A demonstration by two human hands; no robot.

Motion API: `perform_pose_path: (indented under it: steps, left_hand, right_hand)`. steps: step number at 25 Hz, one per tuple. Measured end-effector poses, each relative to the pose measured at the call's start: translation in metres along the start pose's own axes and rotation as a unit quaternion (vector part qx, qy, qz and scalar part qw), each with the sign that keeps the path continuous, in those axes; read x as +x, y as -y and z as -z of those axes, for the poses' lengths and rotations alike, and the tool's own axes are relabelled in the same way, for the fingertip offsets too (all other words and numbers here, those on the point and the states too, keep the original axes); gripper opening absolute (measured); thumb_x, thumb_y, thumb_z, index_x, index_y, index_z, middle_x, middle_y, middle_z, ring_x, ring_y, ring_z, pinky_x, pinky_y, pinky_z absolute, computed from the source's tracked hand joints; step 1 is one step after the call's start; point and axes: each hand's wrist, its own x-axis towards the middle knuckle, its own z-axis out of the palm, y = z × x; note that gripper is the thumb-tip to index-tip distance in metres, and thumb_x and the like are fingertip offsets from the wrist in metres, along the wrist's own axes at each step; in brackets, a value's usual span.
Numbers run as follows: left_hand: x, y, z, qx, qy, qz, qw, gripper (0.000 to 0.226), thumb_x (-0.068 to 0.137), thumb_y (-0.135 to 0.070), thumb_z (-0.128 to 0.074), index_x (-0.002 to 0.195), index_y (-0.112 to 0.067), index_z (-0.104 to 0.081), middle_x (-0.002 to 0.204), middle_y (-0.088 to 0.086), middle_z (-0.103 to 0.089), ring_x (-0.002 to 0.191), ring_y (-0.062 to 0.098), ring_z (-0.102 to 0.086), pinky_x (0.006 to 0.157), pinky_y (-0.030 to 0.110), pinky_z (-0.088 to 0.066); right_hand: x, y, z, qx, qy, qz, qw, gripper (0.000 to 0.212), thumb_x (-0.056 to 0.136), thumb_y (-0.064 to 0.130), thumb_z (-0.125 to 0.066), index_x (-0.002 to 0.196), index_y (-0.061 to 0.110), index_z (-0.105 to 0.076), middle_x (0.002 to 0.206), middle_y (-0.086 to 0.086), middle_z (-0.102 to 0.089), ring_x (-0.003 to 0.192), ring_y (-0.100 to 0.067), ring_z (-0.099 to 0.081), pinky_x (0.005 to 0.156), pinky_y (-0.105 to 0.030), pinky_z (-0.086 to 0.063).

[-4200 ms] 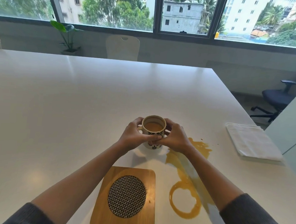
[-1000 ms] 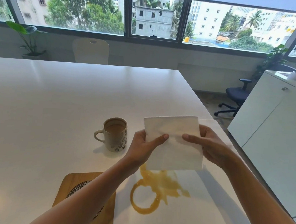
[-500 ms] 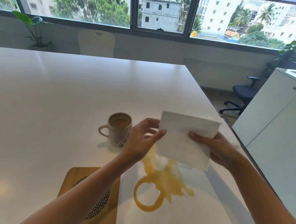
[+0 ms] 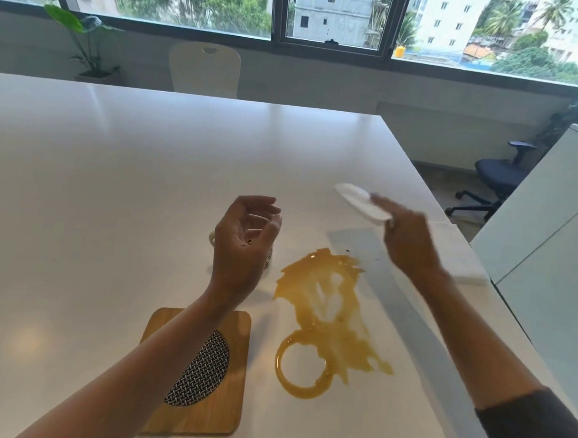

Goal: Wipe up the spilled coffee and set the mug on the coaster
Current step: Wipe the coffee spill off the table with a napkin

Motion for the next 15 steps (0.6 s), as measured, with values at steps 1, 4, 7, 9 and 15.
perform_pose_path:
  steps: [1,4,7,9,15]
  left_hand:
    - [-0.002,0.001,0.001,0.003,-0.001,-0.002,1.000,0.020,0.089,-0.017,-0.066,0.109,-0.015,-0.067,0.098,0.005,-0.074,0.087,0.016,-0.071,0.079,0.026,-0.057]
    - [-0.005,0.000,0.006,0.009,-0.001,-0.014,1.000,0.019,0.089,-0.018,-0.066,0.108,-0.019,-0.067,0.098,0.004,-0.074,0.088,0.019,-0.071,0.078,0.022,-0.056]
    - [-0.004,0.000,0.013,0.009,-0.003,-0.012,1.000,0.018,0.089,-0.016,-0.066,0.108,-0.018,-0.067,0.098,0.005,-0.074,0.088,0.021,-0.071,0.078,0.027,-0.058]
    - [-0.004,0.001,0.015,0.006,-0.005,-0.008,1.000,0.018,0.089,-0.014,-0.066,0.108,-0.017,-0.067,0.098,0.004,-0.074,0.087,0.020,-0.071,0.078,0.028,-0.058]
    - [-0.008,0.003,0.011,0.009,-0.008,-0.001,1.000,0.022,0.089,-0.018,-0.066,0.109,-0.010,-0.068,0.099,0.005,-0.074,0.086,0.018,-0.070,0.076,0.024,-0.057]
  right_hand:
    - [-0.003,0.001,-0.015,-0.019,0.058,-0.004,0.998,0.069,0.078,-0.024,-0.039,0.138,0.005,-0.058,0.141,-0.012,-0.058,0.132,-0.023,-0.055,0.115,-0.036,-0.037]
    - [-0.015,-0.005,-0.049,-0.036,0.200,-0.027,0.979,0.067,0.087,-0.014,-0.044,0.150,0.010,-0.043,0.158,-0.009,-0.036,0.148,-0.027,-0.031,0.121,-0.042,-0.026]
    - [-0.022,-0.018,-0.059,-0.046,0.302,-0.053,0.951,0.076,0.089,-0.006,-0.044,0.158,0.021,-0.025,0.167,-0.005,-0.010,0.154,-0.029,-0.007,0.124,-0.050,-0.007]
    - [-0.023,-0.024,-0.059,-0.052,0.323,-0.060,0.943,0.075,0.092,-0.004,-0.040,0.159,0.024,-0.019,0.168,-0.006,-0.006,0.155,-0.024,-0.002,0.124,-0.046,0.000]
    - [-0.030,-0.014,-0.057,-0.018,0.338,-0.066,0.939,0.055,0.105,0.015,-0.031,0.158,0.026,-0.022,0.167,-0.002,-0.010,0.155,-0.018,-0.001,0.124,-0.038,0.001]
